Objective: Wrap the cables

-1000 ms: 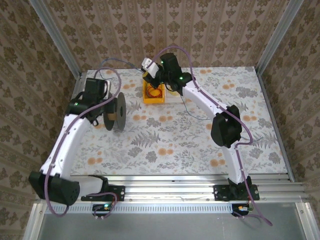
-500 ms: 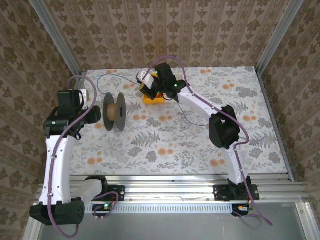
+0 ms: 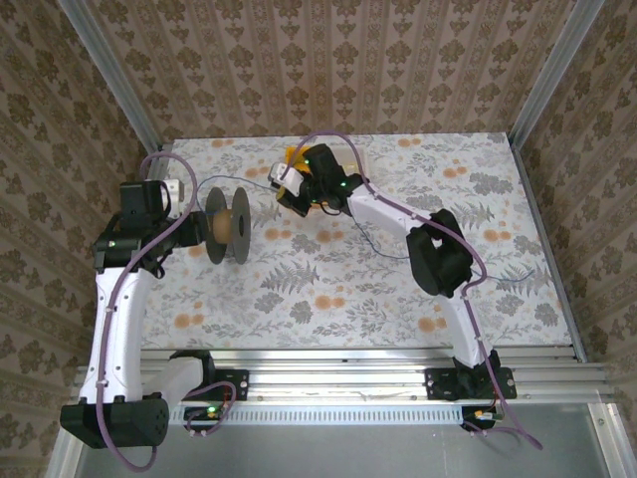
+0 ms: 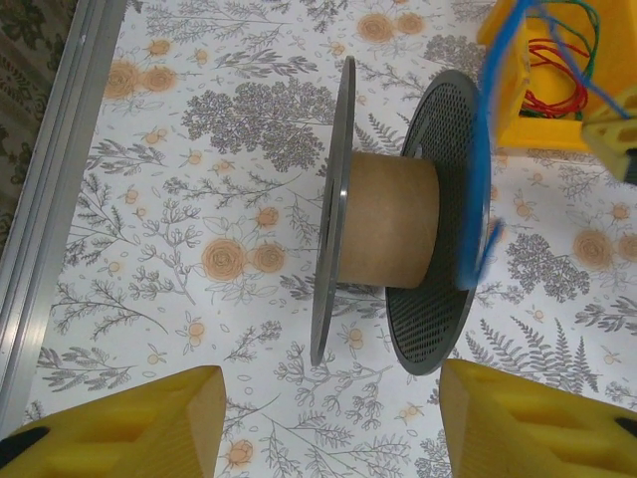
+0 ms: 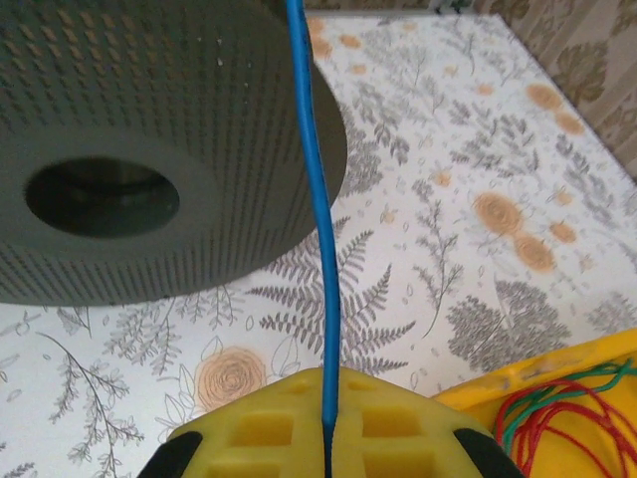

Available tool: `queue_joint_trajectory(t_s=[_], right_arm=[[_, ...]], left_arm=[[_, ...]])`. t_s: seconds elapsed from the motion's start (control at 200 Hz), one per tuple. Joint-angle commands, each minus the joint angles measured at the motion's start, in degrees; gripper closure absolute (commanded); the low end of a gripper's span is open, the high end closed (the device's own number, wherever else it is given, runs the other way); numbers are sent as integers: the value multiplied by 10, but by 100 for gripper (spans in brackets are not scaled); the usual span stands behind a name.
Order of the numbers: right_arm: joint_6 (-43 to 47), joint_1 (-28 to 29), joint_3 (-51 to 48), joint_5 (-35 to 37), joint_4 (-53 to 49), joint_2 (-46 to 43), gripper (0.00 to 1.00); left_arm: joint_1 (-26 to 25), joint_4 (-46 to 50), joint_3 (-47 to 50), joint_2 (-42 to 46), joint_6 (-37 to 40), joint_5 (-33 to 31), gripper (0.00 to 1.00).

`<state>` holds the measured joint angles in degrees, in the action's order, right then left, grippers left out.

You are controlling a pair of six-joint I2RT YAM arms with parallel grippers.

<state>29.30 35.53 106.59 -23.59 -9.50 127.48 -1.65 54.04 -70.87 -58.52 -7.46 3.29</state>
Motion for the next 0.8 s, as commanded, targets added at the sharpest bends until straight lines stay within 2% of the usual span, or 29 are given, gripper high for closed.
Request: queue_joint_trajectory(t_s=[0.0, 0.54, 0.795], right_arm=[[21, 4, -6, 4, 15, 20, 100], [40, 8, 6, 23, 8, 54, 100], [49, 8, 2, 28, 3, 58, 100]], left_arm=[[7, -7, 5, 6, 6, 10, 42], [10, -111, 113, -24, -24, 21, 43], [10, -155, 128, -42, -31, 22, 43]])
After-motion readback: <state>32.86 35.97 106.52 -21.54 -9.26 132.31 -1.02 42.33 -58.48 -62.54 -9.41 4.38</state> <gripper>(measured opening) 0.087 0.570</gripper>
